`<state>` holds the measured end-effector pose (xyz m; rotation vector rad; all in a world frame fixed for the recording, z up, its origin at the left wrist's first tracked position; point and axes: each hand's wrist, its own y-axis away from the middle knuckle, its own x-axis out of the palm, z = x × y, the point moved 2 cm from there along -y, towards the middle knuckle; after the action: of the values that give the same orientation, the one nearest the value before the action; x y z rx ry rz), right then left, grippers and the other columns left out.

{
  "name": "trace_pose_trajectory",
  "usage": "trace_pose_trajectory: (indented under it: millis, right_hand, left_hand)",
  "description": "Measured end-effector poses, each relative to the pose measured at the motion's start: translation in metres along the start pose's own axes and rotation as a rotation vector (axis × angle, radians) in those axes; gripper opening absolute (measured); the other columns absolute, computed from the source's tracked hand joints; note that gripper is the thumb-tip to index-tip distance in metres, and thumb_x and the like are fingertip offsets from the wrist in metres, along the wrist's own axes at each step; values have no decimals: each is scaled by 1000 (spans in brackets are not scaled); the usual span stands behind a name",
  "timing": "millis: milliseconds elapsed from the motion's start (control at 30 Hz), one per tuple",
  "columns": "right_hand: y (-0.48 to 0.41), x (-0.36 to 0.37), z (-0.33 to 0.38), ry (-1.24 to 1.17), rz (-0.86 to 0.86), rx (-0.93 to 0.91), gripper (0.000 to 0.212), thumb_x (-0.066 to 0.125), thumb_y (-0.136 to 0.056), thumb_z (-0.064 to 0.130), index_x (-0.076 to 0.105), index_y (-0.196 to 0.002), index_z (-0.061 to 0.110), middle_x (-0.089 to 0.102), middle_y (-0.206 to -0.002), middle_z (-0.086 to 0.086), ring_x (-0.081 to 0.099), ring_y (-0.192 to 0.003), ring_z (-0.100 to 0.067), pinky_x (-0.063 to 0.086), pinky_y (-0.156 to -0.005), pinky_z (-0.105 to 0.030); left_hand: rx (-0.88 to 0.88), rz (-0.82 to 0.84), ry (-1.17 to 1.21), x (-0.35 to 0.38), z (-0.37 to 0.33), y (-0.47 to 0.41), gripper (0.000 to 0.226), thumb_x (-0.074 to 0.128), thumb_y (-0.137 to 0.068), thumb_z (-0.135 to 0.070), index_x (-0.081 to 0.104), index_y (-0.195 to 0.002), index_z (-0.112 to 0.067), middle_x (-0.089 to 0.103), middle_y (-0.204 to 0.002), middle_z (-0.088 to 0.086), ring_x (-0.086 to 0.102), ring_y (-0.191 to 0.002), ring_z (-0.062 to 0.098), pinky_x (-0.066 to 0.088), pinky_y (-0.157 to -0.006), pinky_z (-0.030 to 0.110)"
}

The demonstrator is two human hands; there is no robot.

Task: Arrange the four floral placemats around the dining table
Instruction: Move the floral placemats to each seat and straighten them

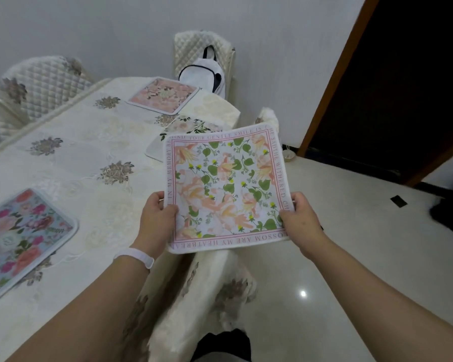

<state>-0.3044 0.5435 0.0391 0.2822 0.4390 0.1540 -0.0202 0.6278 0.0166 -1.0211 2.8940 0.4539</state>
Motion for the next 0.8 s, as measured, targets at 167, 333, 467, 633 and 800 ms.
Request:
trace_pose_trajectory:
  millis: [167, 333, 467, 633, 800]
  right_hand:
    - [-58, -1, 35, 51, 34, -28, 25, 45, -95, 5, 51, -105, 26, 65, -101, 9, 67, -86, -11, 52, -53, -22]
    - [-98, 14, 57, 98, 64, -57, 27, 44, -95, 5, 51, -108, 27, 63, -103, 10, 65, -89, -11, 51, -57, -23]
    - [-121, 51, 76, 233, 160, -127, 23, 44, -95, 8, 50, -106, 26, 64, -98, 10, 64, -84, -11, 53, -59, -29]
    - [-137, 114, 102, 340, 349, -282, 22, 44, -94, 6, 50, -103, 26, 62, -93, 14, 61, -79, -8, 51, -55, -29]
    - [-156, 176, 100, 417, 542, -336, 20, 46, -93, 8, 48, -103, 24, 61, -93, 8, 63, -81, -16, 57, -67, -38]
  left_hand:
    - [-37, -38, 68, 21, -12, -52, 22, 50, -91, 2, 53, -95, -19, 71, -99, 7, 72, -80, 22, 59, -63, 36]
    - [-61, -82, 86, 23, -13, -81, 23, 49, -90, 2, 54, -96, -20, 70, -102, 9, 71, -86, 27, 60, -66, 40]
    - [-107, -181, 124, -6, 0, -86, 20, 49, -91, 2, 54, -102, -14, 69, -101, 10, 70, -85, 27, 59, -63, 38]
    - [-179, -388, 148, -54, 24, -74, 21, 50, -91, 0, 54, -100, -18, 69, -104, 9, 70, -89, 26, 59, -72, 43]
    - [-235, -571, 154, -82, 40, -50, 18, 47, -94, 1, 53, -103, -13, 67, -100, 9, 68, -82, 25, 58, -65, 38]
